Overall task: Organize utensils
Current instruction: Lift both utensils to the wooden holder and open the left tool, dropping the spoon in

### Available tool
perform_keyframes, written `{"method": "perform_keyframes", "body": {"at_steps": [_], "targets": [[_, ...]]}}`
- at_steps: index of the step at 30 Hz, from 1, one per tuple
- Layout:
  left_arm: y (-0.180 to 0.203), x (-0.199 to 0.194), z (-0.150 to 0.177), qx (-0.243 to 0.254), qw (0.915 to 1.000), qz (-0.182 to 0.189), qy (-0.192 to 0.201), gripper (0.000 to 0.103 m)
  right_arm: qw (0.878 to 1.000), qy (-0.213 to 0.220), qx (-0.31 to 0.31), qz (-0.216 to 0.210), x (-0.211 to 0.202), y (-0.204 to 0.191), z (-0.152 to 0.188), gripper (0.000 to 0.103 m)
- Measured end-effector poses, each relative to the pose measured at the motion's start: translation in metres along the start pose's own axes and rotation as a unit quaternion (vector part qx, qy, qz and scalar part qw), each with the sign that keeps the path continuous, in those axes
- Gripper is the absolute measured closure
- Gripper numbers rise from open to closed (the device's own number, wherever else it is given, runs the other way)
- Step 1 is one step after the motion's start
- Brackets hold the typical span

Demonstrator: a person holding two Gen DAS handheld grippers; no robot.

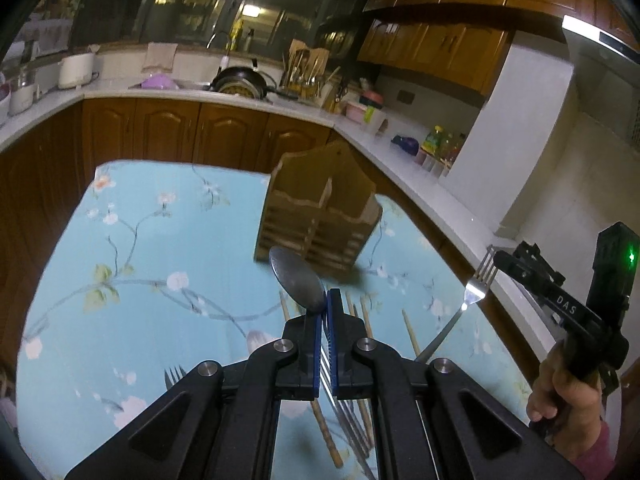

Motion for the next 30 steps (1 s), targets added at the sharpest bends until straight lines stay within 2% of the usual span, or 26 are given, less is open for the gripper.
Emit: {"method": "perform_keyframes", "body": {"at_steps": [9,18,21,24,30], "targets": [[0.002,0.014,-0.054,0.038,0.9981,-0.011,0.048,0.102,0.998,0.055,-0.011,0.02,0.022,0.005,-0.05,0.101],[0.003,0.064,-0.11,0.061,0.9914,-0.027,0.112,0.102,0.989,0.123,-0.058,0.049,0.058,-0.007,-0.106,0.101],[0.001,0.091,-0.113,0.059,0.9909,-0.03,0.117,0.102,0.985,0.137,-0.081,0.063,0.075,-0.009,-0.119,0.101],[-0.007,0.129,-0.109,0.06,0.9897,-0.044,0.122,0.102,0.984,0.132,-0.1,0.07,0.097,-0.011,-0.118,0.101],[-0.014,0.191,-0.08,0.06,0.9912,-0.067,0.098,0.102,0.986,0.096,-0.119,0.07,0.137,-0.014,-0.083,0.101]]}}
Point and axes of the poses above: each gripper's, at about its wrist camera, not at the fingertips, and x roughly the way its jaws point, y to its right, z to its underside, the point moved 8 cm from there along x, roughly the way its jaws point, and after that the axes turned 10 degrees about y, right-handed, at the moved point
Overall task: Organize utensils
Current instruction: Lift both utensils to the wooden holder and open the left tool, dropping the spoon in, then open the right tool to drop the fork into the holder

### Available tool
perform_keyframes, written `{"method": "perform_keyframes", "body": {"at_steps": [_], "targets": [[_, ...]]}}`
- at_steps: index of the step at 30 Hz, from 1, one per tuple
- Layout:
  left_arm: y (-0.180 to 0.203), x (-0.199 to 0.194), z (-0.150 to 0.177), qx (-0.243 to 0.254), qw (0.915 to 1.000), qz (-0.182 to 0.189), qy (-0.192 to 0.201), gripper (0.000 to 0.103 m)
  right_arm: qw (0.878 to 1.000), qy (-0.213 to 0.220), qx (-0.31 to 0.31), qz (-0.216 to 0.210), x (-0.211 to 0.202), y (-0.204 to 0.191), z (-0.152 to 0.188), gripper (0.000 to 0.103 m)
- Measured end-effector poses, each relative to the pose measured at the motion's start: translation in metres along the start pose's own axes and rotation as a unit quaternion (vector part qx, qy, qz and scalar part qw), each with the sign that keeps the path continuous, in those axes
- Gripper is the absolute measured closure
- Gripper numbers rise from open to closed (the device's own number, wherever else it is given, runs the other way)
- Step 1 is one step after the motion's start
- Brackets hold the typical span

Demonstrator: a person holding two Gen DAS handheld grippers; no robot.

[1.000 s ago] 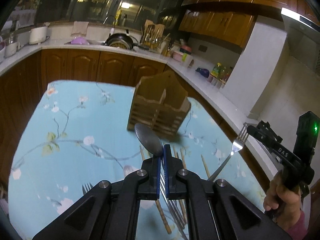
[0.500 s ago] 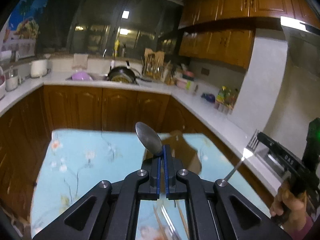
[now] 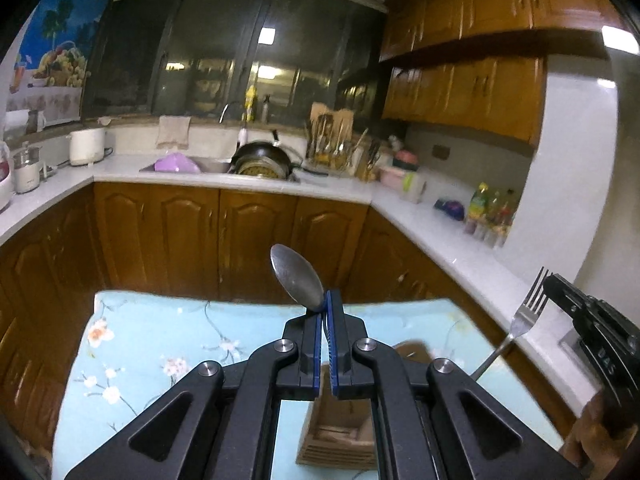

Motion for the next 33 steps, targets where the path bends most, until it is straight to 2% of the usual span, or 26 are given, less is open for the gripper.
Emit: {"method": "perform_keyframes", "body": {"at_steps": [6,10,12,14,16,19,25,27,29,30,31,33], "targets": [[0.0,0.04,0.044,-0.009,0.9993,-0.011,-0.035,0.101,0.999,-0.032,0.004,-0.007,0.016,-0.004,0.038,0.101],[-0.001,0.049,0.04,-0.023,0.9985,0.0,-0.05,0.1,0.999,-0.04,0.011,-0.017,0.019,-0.009,0.047,0.101],[0.007,0.055,0.044,-0.008,0.998,0.006,-0.063,0.1,0.999,-0.044,0.009,-0.023,0.022,-0.012,0.047,0.101],[0.007,0.055,0.03,0.003,0.9976,0.009,-0.069,0.1,0.998,-0.055,0.01,-0.042,0.023,-0.016,0.05,0.101],[0.01,0.057,0.03,0.015,0.9975,0.009,-0.069,0.1,0.997,-0.063,0.011,-0.051,0.023,-0.018,0.055,0.1],[0.005,0.047,0.019,0.013,0.9978,0.01,-0.064,0.1,0.997,-0.061,0.012,-0.055,0.019,-0.018,0.056,0.1],[0.002,0.028,0.027,0.015,0.9977,0.007,-0.065,0.099,0.996,-0.067,0.026,-0.059,0.02,-0.017,0.055,0.099],[0.002,0.023,0.032,0.014,0.9976,0.007,-0.067,0.096,0.995,-0.073,0.035,-0.059,0.022,-0.015,0.056,0.096],[0.002,0.02,0.034,0.009,0.9974,0.009,-0.071,0.081,0.994,-0.078,0.051,-0.061,0.021,-0.011,0.056,0.095],[0.001,0.018,0.033,0.007,0.9975,0.006,-0.07,0.07,0.994,-0.078,0.056,-0.061,0.021,-0.009,0.056,0.095],[0.0,0.016,0.031,0.007,0.9978,0.005,-0.066,0.064,0.993,-0.077,0.067,-0.062,0.019,-0.006,0.055,0.089],[-0.002,0.012,0.031,0.005,0.998,0.003,-0.063,0.062,0.992,-0.074,0.08,-0.063,0.014,-0.003,0.053,0.078]]}}
Point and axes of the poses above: each gripper's, at about its wrist camera, not at the fingertips, and x roughly the way its jaws point, y to its right, z to its underside, the point moved 8 cm from there along x, roughly the way its jaws point, and after that the axes turned 10 degrees about y, right-handed, at the moved point
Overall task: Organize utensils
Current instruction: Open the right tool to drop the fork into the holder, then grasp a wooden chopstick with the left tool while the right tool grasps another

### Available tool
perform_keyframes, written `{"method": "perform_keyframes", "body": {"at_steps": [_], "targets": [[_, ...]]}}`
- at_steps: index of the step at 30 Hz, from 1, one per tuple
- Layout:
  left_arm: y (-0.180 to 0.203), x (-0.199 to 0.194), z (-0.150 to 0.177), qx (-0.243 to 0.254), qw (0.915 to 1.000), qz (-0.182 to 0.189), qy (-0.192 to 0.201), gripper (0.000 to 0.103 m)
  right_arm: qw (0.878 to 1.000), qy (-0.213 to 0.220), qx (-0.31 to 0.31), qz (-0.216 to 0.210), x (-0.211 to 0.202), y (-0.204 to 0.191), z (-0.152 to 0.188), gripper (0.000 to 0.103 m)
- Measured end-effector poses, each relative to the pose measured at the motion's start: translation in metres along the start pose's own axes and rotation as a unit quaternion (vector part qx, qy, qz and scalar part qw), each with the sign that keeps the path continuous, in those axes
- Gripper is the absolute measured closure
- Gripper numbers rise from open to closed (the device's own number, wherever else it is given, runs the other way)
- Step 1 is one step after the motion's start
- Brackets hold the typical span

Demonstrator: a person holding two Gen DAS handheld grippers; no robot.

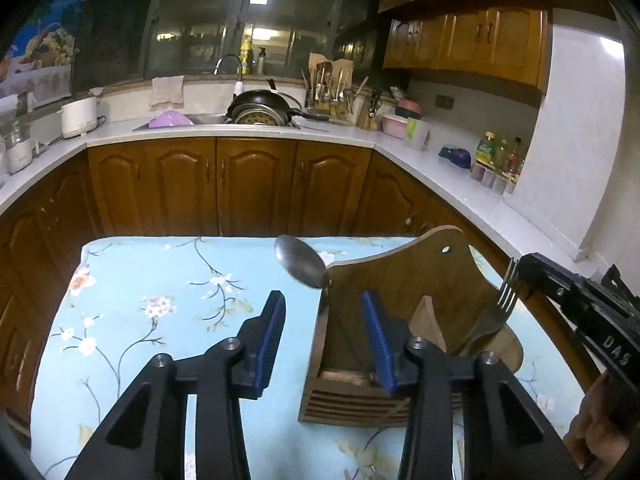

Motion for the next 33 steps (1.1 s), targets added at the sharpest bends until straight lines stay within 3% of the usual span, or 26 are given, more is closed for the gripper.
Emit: {"method": "perform_keyframes", "body": {"at_steps": [5,9,11,17,26,33], "targets": [[-0.007,-0.013,0.008,-0.01,0.9999,-0.003,0.0,0.052,0.999,0.008,0.036,-0.002,-0.017,0.009,-0.006,0.052],[-0.016,-0.034,0.017,-0.022,0.9997,-0.007,0.003,0.046,0.998,0.013,0.063,-0.005,-0.036,0.015,-0.006,0.042],[-0.02,-0.045,0.02,-0.031,0.9995,-0.008,0.003,0.045,0.997,0.015,0.072,-0.007,-0.048,0.018,-0.003,0.029],[-0.028,-0.087,0.04,-0.056,0.9984,-0.007,0.0,0.038,0.996,0.002,0.088,-0.015,-0.084,0.019,0.019,0.019],[-0.025,-0.145,0.085,-0.078,0.9966,-0.008,-0.025,0.037,0.995,-0.024,0.098,0.002,-0.128,0.024,0.062,0.019],[-0.016,-0.165,0.106,-0.082,0.995,-0.006,-0.057,0.037,0.992,-0.056,0.107,0.021,-0.145,0.029,0.1,0.019]]}}
Point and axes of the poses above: each gripper's, at about its wrist camera, not at the fingertips, and x roughly the way its jaws point, y to its right, z to its underside, the point moved 8 cm from there along x, roughly the way its jaws point, and after that the axes turned 10 degrees about y, right-handed, at the moved point
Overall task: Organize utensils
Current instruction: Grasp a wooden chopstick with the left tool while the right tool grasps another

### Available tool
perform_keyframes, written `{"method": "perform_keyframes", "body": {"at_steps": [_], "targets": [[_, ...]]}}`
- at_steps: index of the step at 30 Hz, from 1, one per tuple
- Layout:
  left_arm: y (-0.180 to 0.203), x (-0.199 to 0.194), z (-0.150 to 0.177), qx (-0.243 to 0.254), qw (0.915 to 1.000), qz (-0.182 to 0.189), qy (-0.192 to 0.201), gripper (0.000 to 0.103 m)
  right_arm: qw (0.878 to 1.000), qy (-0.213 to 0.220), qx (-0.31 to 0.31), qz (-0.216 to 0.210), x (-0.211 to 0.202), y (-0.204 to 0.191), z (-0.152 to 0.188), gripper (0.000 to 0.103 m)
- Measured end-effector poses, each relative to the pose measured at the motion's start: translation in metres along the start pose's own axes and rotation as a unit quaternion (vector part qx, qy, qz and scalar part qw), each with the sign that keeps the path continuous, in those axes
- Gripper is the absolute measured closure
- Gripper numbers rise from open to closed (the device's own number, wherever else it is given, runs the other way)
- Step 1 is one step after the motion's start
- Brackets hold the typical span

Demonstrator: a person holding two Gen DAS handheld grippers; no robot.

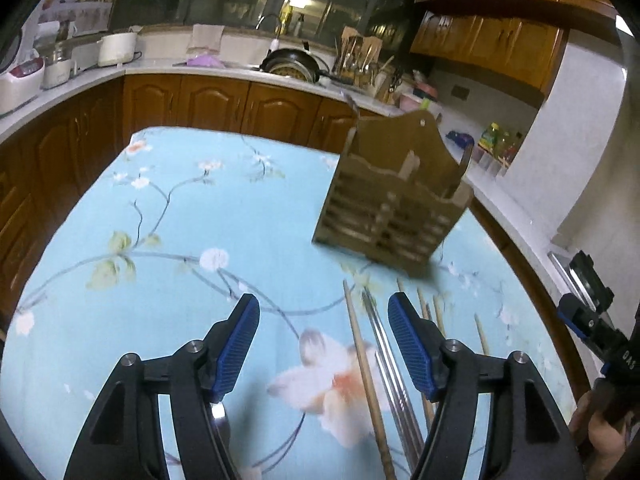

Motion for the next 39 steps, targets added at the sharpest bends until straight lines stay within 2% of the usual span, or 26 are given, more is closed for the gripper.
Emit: {"method": "perform_keyframes", "body": {"at_steps": [7,17,18,20,24,26,29,32,36,39], "targets": [[0.003,-0.002,0.005,0.003,0.9999,-0.002,-0.015,0.037,1.0,-0.025,0.004,0.016,0.004,0.014,0.021,0.019],[0.004,0.018,0.013,0.003,0.999,-0.008,-0.044,0.037,0.999,-0.046,0.006,0.015,0.021,0.013,0.03,0.02],[0.005,0.022,0.013,0.003,0.9989,-0.008,-0.047,0.037,0.999,-0.048,0.006,0.014,0.023,0.012,0.03,0.022],[0.009,0.03,0.013,0.006,0.9984,-0.005,-0.056,0.038,0.998,-0.06,0.006,0.011,0.033,0.009,0.032,0.038],[0.015,0.049,0.013,0.016,0.9969,-0.002,-0.077,0.038,0.996,-0.086,0.009,0.007,0.055,0.003,0.037,0.054],[0.018,0.059,0.011,0.021,0.9963,-0.002,-0.084,0.039,0.995,-0.104,0.006,0.008,0.069,0.001,0.041,0.065],[0.024,0.079,0.011,0.028,0.9943,0.004,-0.103,0.045,0.992,-0.127,0.005,0.007,0.089,-0.003,0.047,0.074],[0.029,0.1,0.014,0.038,0.992,0.005,-0.12,0.047,0.989,-0.145,0.001,0.01,0.106,-0.004,0.052,0.079],[0.032,0.126,0.018,0.051,0.9888,-0.003,-0.141,0.055,0.987,-0.162,-0.013,0.02,0.122,-0.004,0.057,0.082],[0.033,0.144,0.02,0.07,0.9869,-0.015,-0.144,0.066,0.983,-0.182,-0.024,0.028,0.132,-0.002,0.066,0.087]]}}
Point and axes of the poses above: each gripper's, at about its wrist camera, not at the fingertips, and x roughly the way its jaws point, y to its right, z to its underside, the point moved 8 cm from there along x, roughly the way its jaws point, and after that the axes turned 10 degrees about y, right-handed, at the moved point
